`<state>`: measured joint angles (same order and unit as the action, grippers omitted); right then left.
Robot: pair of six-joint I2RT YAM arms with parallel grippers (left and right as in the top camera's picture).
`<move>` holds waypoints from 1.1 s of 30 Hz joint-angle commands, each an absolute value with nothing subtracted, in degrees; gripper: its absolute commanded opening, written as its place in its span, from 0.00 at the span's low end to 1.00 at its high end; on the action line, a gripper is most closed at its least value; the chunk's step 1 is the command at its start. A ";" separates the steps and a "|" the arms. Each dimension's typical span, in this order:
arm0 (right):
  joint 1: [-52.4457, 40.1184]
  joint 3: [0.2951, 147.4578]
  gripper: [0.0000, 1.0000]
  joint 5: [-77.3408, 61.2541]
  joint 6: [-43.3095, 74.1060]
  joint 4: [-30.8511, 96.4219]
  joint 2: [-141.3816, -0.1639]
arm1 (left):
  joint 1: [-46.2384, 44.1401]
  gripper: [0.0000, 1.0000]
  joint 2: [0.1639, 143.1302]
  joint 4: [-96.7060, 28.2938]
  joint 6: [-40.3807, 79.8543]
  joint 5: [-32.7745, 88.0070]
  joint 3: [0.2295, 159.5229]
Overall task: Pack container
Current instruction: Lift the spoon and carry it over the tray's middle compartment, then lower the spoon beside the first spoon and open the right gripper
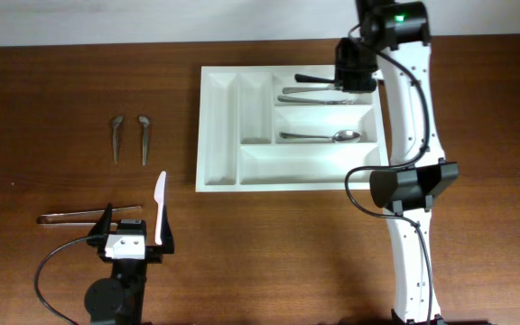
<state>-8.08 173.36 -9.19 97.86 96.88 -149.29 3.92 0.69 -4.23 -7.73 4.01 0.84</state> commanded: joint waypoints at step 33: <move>-10.39 148.57 0.66 0.73 94.45 87.15 -148.44 | 3.81 0.99 0.34 -4.29 -8.29 3.60 0.54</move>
